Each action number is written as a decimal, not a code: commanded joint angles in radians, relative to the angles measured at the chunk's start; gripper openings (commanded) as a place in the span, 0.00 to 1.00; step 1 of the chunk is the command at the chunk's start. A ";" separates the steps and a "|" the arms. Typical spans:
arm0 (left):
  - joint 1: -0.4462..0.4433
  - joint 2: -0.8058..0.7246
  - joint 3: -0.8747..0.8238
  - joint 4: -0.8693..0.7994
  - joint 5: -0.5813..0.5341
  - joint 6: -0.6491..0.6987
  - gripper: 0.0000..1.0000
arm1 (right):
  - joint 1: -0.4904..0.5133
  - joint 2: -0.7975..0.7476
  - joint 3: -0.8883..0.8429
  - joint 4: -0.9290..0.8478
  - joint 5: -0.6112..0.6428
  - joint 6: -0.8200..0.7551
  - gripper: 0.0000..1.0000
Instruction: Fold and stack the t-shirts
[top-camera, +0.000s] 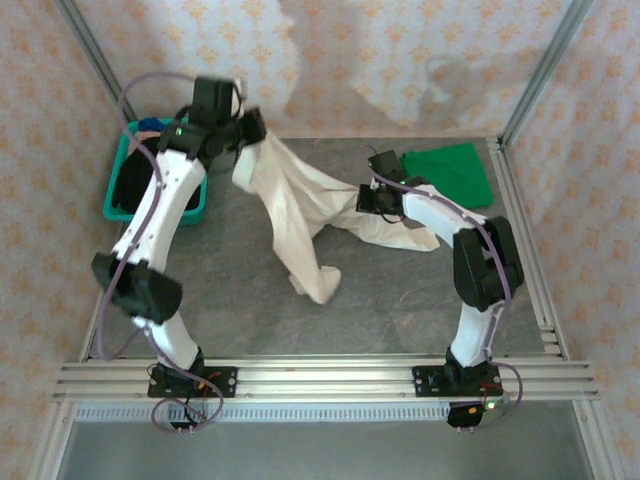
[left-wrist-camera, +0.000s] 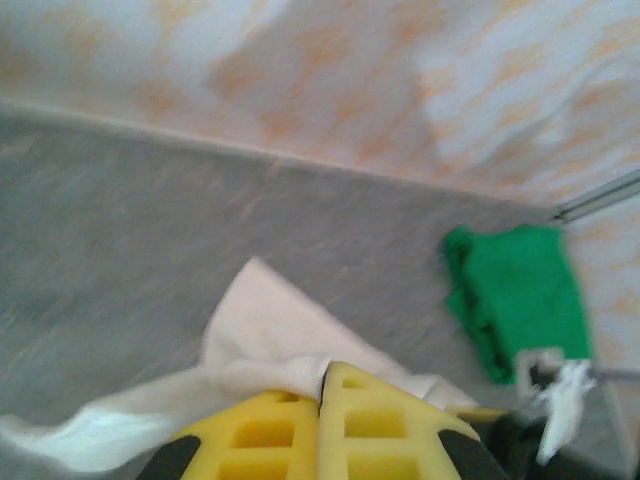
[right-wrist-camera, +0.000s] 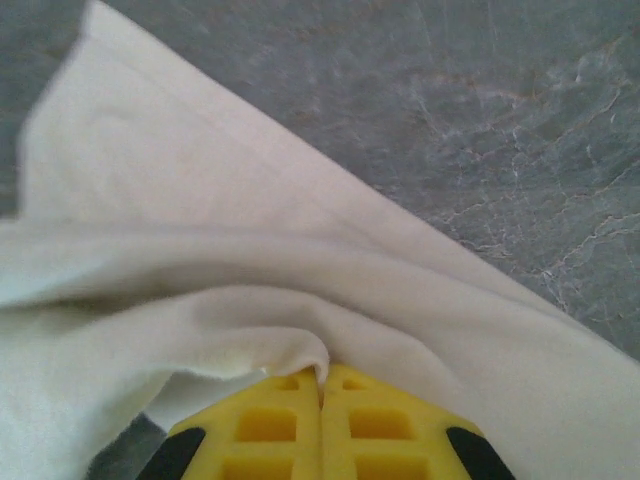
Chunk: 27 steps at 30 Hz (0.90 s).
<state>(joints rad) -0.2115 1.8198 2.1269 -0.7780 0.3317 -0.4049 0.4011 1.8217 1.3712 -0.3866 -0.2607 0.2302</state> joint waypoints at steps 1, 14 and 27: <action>-0.049 0.168 0.434 -0.185 0.130 0.076 0.00 | 0.057 -0.184 -0.057 0.099 0.018 0.019 0.00; 0.037 -0.018 0.281 0.198 -0.049 0.277 0.00 | -0.019 -0.119 0.397 -0.057 0.194 -0.165 0.00; 0.138 0.196 0.661 0.231 0.117 0.127 0.00 | -0.015 0.124 1.010 -0.369 0.304 -0.185 0.00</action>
<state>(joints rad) -0.0742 2.1639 2.8132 -0.6994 0.3714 -0.2302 0.3771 2.0537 2.3730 -0.6903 -0.0025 0.0639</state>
